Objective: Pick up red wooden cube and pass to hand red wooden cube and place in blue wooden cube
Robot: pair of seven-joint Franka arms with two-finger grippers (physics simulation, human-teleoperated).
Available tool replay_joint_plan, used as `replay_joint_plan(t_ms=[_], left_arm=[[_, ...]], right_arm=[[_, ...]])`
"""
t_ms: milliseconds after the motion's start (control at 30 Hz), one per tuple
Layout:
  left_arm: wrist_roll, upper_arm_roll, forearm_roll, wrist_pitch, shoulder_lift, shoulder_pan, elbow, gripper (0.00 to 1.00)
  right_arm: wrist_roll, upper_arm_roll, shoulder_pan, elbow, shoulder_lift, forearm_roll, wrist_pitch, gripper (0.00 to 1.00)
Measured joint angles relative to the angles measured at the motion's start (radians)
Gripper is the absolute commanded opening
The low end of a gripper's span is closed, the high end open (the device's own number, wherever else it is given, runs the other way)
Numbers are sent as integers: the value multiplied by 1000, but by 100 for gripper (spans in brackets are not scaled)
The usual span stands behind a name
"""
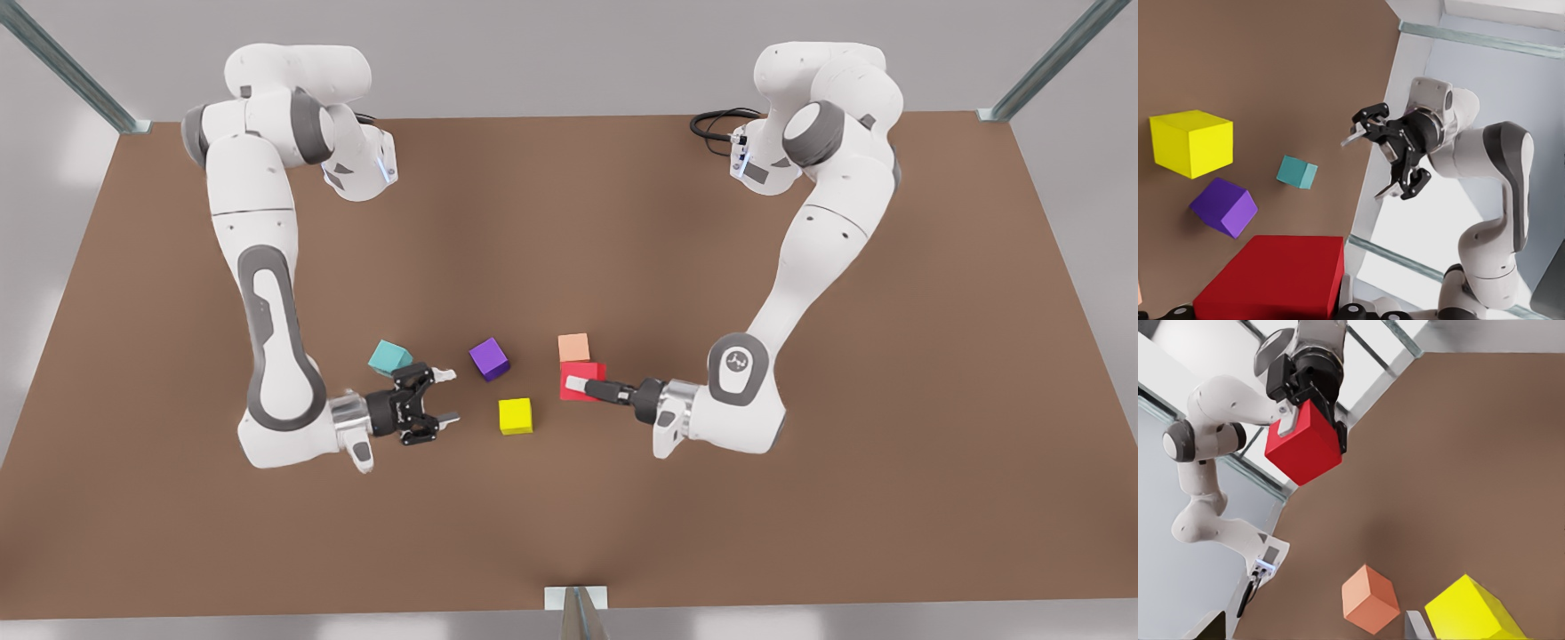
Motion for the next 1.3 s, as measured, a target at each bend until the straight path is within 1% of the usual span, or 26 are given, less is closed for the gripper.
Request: replay_joint_plan(t_ms=[267, 567, 733, 1300], left_arm=[[53, 0, -19, 57, 22, -24, 1, 61], [96, 0, -40, 75, 22, -23, 1, 62], [110, 0, -43, 75, 21, -22, -3, 62], [140, -1, -45, 75, 23, -35, -7, 63]], right_arm=[[-265, 15, 59, -3, 12, 176, 94, 100], [-450, 21, 139, -11, 25, 321, 146, 100], [-519, 47, 146, -17, 26, 356, 166, 100], [-652, 74, 163, -24, 32, 383, 224, 100]])
